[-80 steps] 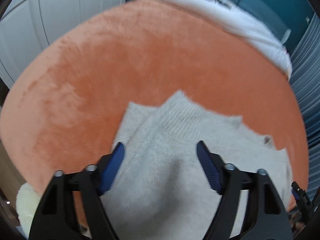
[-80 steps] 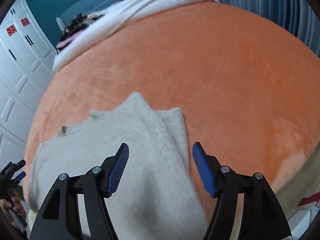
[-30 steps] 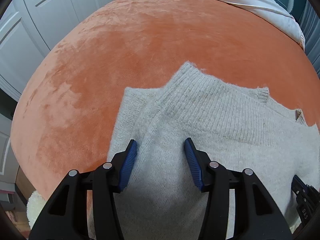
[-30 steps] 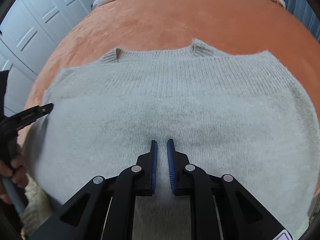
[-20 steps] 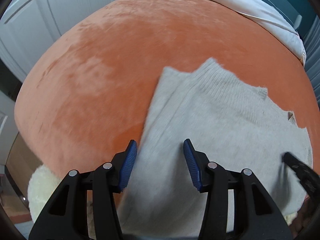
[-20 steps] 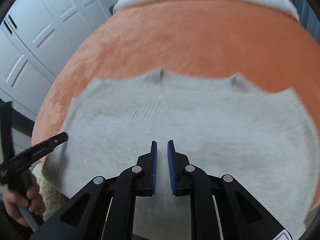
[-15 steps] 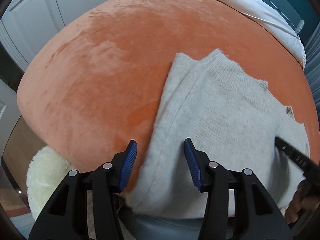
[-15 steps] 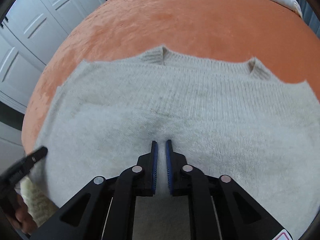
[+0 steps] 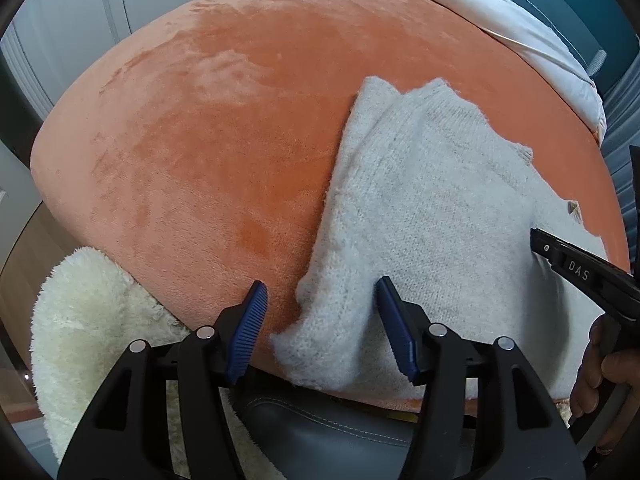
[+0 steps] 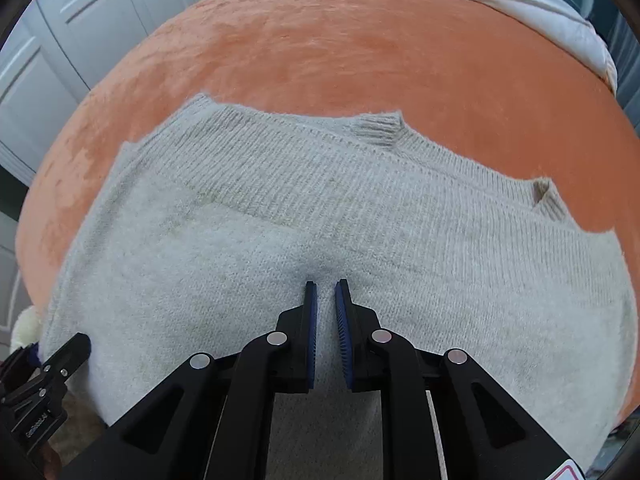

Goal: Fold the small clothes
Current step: 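Fold the sweater over and smooth it with both tools open, then grasp the sweater edge with the left tool and lift it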

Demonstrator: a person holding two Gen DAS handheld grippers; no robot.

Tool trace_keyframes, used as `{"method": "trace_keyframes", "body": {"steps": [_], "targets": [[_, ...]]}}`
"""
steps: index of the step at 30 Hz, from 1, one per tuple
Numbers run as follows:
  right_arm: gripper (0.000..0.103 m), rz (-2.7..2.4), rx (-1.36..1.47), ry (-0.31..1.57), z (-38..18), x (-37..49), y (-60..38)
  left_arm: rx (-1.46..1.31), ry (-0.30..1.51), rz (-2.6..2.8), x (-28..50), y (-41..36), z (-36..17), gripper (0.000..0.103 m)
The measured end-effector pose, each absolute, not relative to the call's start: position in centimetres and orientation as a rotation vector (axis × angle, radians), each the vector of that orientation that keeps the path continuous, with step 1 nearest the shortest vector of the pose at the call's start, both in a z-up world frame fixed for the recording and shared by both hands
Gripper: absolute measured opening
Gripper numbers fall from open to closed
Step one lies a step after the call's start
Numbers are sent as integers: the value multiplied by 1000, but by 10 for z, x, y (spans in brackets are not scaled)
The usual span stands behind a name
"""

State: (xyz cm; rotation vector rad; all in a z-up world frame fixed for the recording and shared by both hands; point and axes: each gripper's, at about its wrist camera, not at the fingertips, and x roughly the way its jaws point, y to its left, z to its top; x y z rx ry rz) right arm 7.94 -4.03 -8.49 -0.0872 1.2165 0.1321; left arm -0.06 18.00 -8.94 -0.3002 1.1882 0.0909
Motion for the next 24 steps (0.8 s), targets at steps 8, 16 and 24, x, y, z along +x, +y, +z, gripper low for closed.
{"method": "trace_keyframes", "body": {"steps": [8,16,24], "targets": [[14,120,-96,1210,-88,80,-37,-396,1182,83,6,188,-99,70],[14,119,-110,1203,-92,84,-35,-622,1099,66,6,208,-96,77],[14,109,-123,1197,-94,84,-32,-603,1100,43,10,203,-96,61]]}}
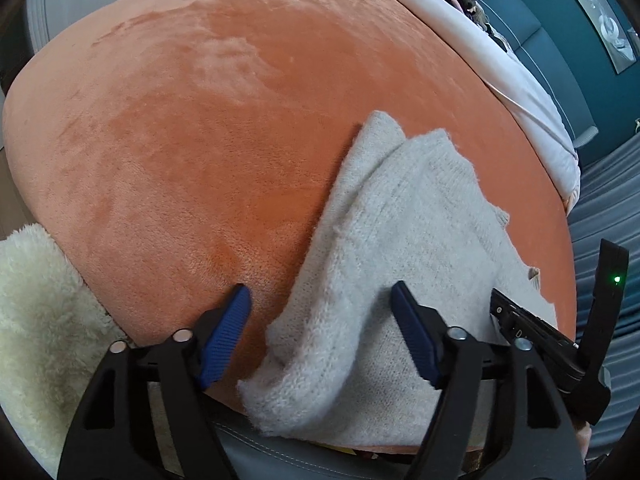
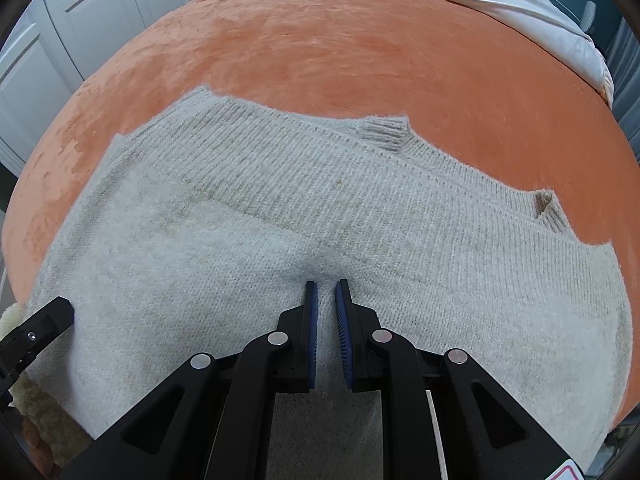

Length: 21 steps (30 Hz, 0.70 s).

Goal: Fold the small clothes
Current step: 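Grasp the sweater edge with the left tool and lift it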

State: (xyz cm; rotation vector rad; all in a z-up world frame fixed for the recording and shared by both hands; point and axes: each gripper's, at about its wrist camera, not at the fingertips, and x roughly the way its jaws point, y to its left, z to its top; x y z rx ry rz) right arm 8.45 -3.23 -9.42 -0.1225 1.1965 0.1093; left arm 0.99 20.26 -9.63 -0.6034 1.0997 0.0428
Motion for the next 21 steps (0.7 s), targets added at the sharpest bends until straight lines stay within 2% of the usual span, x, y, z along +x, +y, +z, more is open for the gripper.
{"method": "trace_keyframes", "body": {"steps": [1,3,5,8,21], "targets": [[14,107,-120,1196,-94,84,-32,-618,1096,26,11,202,-96,50],[14,106,-117,1195,-94,84,-32,-629,1093,16,15,196,-95,39],[14,107,-116,1194,-95,83,-32,-619,1086,-2,16,194,-91,24],[14,110,-111,1194,-95,83,-34,-616,1060,-27,15,192,-79,19],[13,153,-39,1187,-92,82,-44,-488,924,-186,22,134,5,17]]}}
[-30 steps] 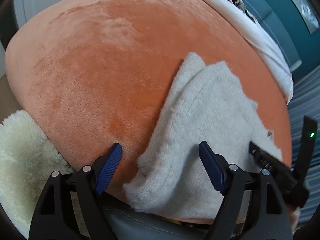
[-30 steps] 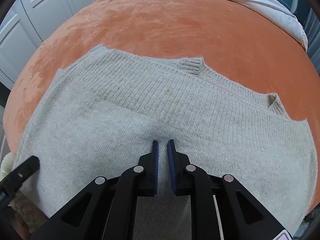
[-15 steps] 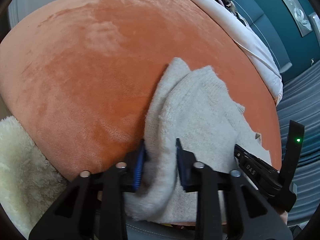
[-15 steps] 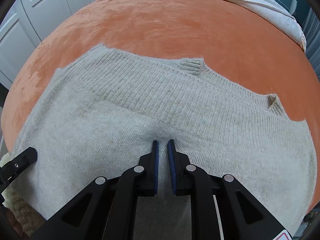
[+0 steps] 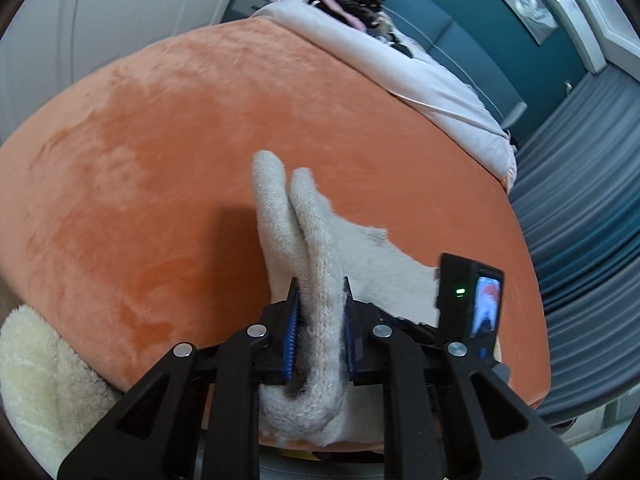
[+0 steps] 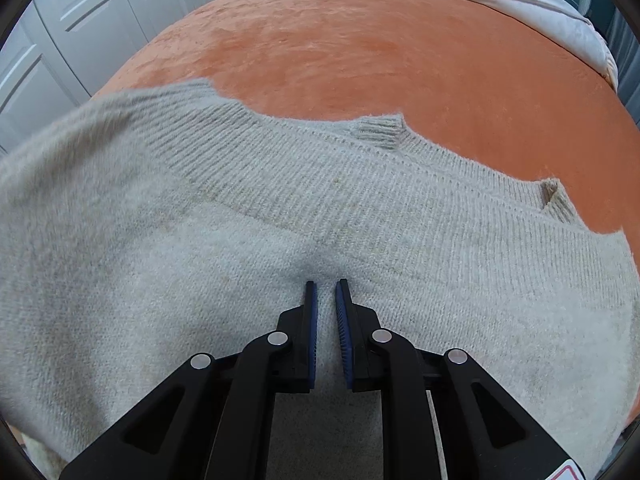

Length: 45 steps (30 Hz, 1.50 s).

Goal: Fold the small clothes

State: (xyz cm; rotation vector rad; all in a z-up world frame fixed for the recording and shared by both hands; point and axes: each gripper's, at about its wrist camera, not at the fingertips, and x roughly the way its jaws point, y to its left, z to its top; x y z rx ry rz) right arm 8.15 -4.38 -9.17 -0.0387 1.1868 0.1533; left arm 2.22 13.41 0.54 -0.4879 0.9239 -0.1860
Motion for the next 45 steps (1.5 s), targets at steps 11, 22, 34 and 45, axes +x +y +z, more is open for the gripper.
{"method": "trace_keyframes", "body": {"steps": [11,22,34,45], "targets": [[24,108,237,1033,-35,7,-170,-276,854,-393,18,20,61,16],[31,-110,480,966,-34,-110,-327,-5,998,-593,-3,-137,0,19],[66,76,661,946,-25,-95,-320,132,1027,-483,-53,-76,-13,90],[68,122,540,1173,-55,-19,-243,194,1139,-324,-58,-19,-75,90]]}}
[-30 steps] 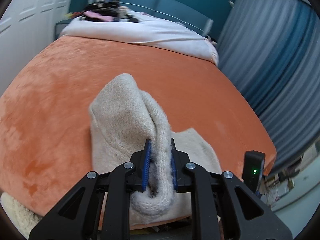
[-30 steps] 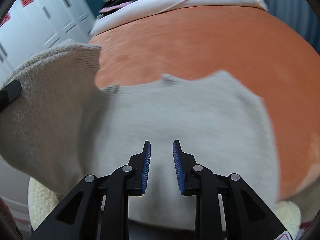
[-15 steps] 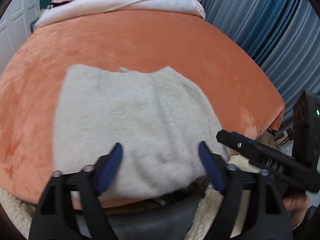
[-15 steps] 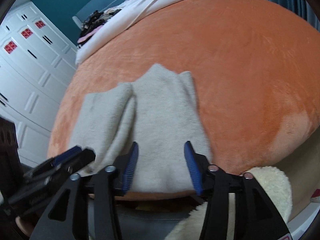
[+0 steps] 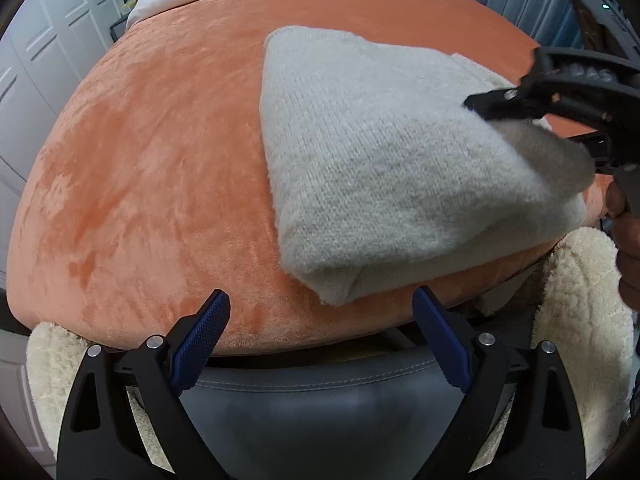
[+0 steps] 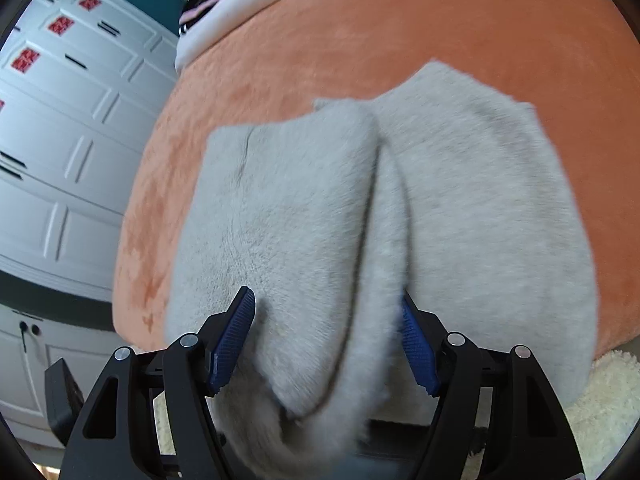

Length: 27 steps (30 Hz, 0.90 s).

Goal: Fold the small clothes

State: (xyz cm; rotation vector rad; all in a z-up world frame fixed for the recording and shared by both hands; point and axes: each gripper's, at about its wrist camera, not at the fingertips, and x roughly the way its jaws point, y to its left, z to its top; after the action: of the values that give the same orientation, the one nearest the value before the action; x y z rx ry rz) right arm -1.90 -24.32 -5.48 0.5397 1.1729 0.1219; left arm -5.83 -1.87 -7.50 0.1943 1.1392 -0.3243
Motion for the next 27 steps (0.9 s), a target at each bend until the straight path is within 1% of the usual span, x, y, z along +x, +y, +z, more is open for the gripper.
{"method": "trace_keyframes", "body": {"steps": [1,2,3,4,5,6,7,8,9,10,11,12,14,17,18,19,21,22,23,25,27], "targets": [[65,122,520,1181,-56,-16,-237,181,1120,-329,-58,-18,-72,90],[48,122,485,1180,-53,-12,-228,169,1101,-330,-57,-18,-69,90],[17,117,448,1165,-47,-11,-222,154,1085,-340,-56,-18,-66,89],[18,118,413,1137,-36,-10,-217,139,1071,-352,-54,-18,-64,83],[16,137,410,1074,-15,-11,-216,129,1068,-370,-53,-19,-63,61],[15,164,435,1004,6,-17,-222,121,1083,-391,-50,-21,-63,50],[15,202,470,946,27,-21,-228,111,1099,-389,-47,-20,-64,36],[15,236,508,893,46,-27,-235,83,1108,-400,-46,-18,-63,33],[15,243,525,828,67,-37,-244,42,1114,-435,-47,-16,-61,33],[15,233,516,786,79,-46,-252,24,1121,-464,-48,-18,-59,29],[15,209,507,754,86,-58,-265,41,1123,-472,-49,-22,-58,22],[15,180,510,753,82,-65,-277,68,1125,-475,-51,-27,-60,20],[15,89,515,822,50,-71,-304,97,1154,-469,-51,-35,-72,18],[16,-90,559,1069,-47,-69,-343,89,1203,-465,-50,-42,-85,18],[17,-127,557,1122,-73,-73,-348,100,1201,-471,-51,-44,-84,18],[18,-110,583,1099,-81,-78,-349,124,1188,-473,-53,-48,-80,18],[20,-90,638,1044,-79,-85,-351,150,1160,-480,-59,-53,-72,19],[22,-85,652,1039,-79,-85,-352,151,1156,-484,-61,-55,-70,25],[24,-81,658,1038,-79,-84,-353,153,1151,-483,-62,-57,-68,35],[25,-76,675,1039,-77,-84,-355,179,1133,-458,-62,-62,-67,46],[31,-57,715,1023,-75,-88,-360,181,1131,-449,-59,-65,-69,46]]}}
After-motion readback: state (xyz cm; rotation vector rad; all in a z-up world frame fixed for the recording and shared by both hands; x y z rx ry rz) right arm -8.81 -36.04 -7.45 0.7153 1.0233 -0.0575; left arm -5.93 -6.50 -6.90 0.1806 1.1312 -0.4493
